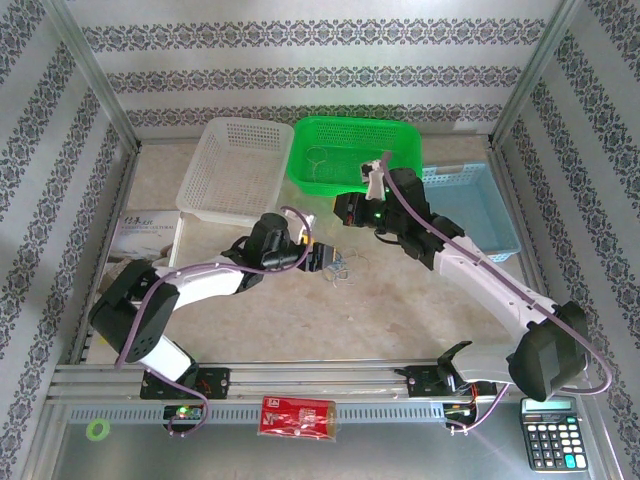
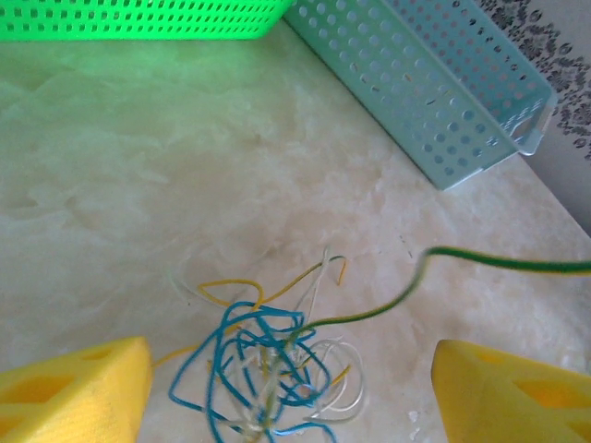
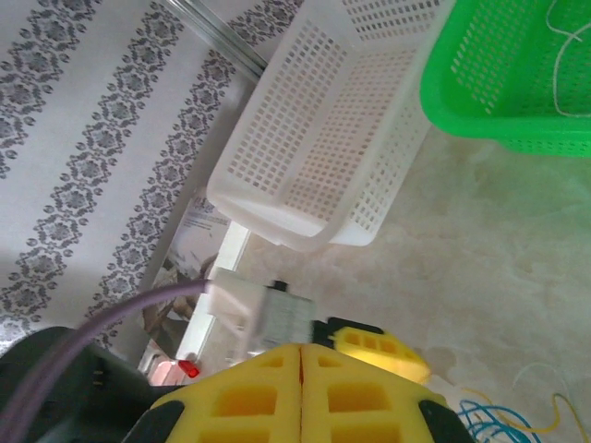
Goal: Untangle the cables
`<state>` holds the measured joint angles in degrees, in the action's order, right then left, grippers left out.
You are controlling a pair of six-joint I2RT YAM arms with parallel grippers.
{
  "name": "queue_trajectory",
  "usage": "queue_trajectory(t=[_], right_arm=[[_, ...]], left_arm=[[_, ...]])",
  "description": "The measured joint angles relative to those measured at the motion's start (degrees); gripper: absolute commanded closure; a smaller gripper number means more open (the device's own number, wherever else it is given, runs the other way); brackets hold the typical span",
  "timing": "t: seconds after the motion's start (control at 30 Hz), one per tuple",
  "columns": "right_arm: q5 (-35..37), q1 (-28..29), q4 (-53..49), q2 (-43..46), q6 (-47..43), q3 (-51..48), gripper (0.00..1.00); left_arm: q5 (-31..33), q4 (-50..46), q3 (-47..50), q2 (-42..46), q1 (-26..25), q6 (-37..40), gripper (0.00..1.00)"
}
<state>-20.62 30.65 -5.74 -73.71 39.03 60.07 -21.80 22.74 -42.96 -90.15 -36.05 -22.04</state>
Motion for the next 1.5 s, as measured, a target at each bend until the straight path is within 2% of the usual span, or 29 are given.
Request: queue_trajectory(t=[0.07, 0.2, 0.37, 0.67, 0.83, 1.03, 1.27, 1.5], right_arm=[[-0.5, 0.0, -0.1, 0.0, 0.1, 0.7, 1.00], [-1.9, 0.4, -0.1, 0.0, 0.9, 2.4, 1.00], [-3.6, 0.3, -0.1, 0.3, 2.3, 4.8, 1.00], [-6.5, -2.9, 0.3, 2.1, 5.6, 9.9, 1.00], [-7.4, -7.8, 0.4, 4.4, 6.8, 11.8, 1.00], [-7.5, -16.3, 0.3, 7.7, 7.6, 12.2, 1.00], [-6.5, -28.9, 0.0, 11.9, 7.5, 10.0, 1.00], [-0.6, -37.7, -2.3, 13.1, 4.5, 5.5, 1.00]], left_arm=[[1.0, 1.3, 0.0, -1.4, 0.0, -0.1, 0.25], [2.7, 4.1, 0.0, -4.4, 0.0, -1.1, 0.44], [3.3, 6.4, 0.0, -7.4, 0.0, -1.9, 0.56], [3.7, 8.7, 1.2, -8.2, 0.0, -2.6, 0.61], [3.7, 9.1, 2.3, -8.3, 0.0, -2.9, 0.61], [3.7, 9.5, 3.1, -8.3, 0.0, -3.3, 0.57], [3.4, 9.2, 3.7, -4.3, 0.0, -4.5, 0.36], [2.8, 7.9, 3.7, 2.8, 0.0, -5.7, 0.19]])
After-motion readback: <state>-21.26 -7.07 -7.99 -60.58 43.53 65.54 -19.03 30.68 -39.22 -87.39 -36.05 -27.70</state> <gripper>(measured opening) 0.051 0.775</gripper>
